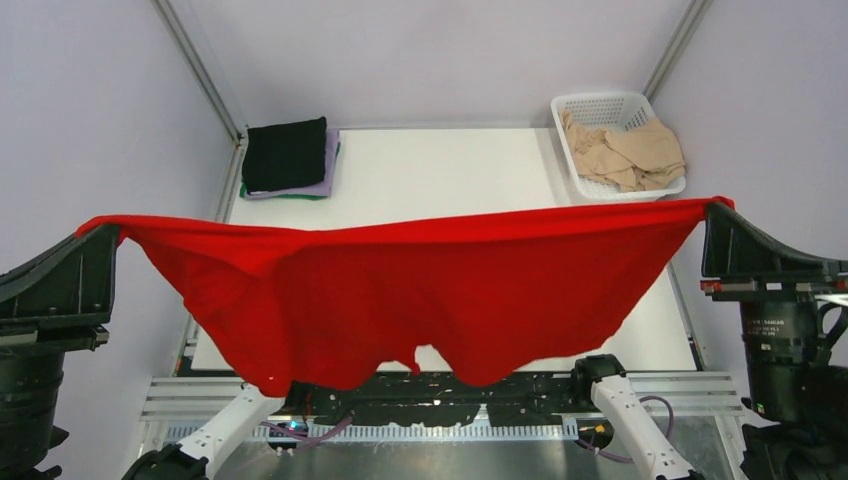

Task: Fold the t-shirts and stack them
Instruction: Flatten out the tshirt

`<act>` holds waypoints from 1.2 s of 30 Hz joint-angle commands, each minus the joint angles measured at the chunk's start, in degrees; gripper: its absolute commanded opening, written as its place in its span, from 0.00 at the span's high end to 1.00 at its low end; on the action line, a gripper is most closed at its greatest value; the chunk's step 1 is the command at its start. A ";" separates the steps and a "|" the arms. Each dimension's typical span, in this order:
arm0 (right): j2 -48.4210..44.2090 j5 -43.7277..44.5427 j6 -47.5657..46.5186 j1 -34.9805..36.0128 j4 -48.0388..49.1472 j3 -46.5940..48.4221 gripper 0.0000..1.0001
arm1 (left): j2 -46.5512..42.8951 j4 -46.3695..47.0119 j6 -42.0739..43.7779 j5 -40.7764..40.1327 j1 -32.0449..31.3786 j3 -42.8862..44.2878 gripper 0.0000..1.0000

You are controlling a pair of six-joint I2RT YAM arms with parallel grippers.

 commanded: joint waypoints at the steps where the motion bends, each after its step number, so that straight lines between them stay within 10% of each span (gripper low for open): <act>1: -1.83 2.52 -1.28 -0.30 -2.10 1.38 0.95 | -0.23 1.37 2.44 0.66 0.09 0.66 1.00; 14: -1.15 7.79 -0.32 -0.22 3.26 -18.73 0.95 | -0.47 13.12 4.21 -17.36 0.09 -27.83 1.00; 22: 9.16 13.86 0.53 -0.26 19.15 -44.09 0.95 | 19.37 22.10 3.18 -26.81 1.08 -41.91 1.00; 28: 24.44 13.71 2.55 -0.50 39.11 -55.30 0.95 | 43.30 23.30 -0.50 -22.67 2.80 -39.36 1.00; 36: 47.47 13.86 1.07 -0.82 46.97 -46.20 0.95 | 66.15 21.36 -1.88 -15.22 7.23 -23.75 1.00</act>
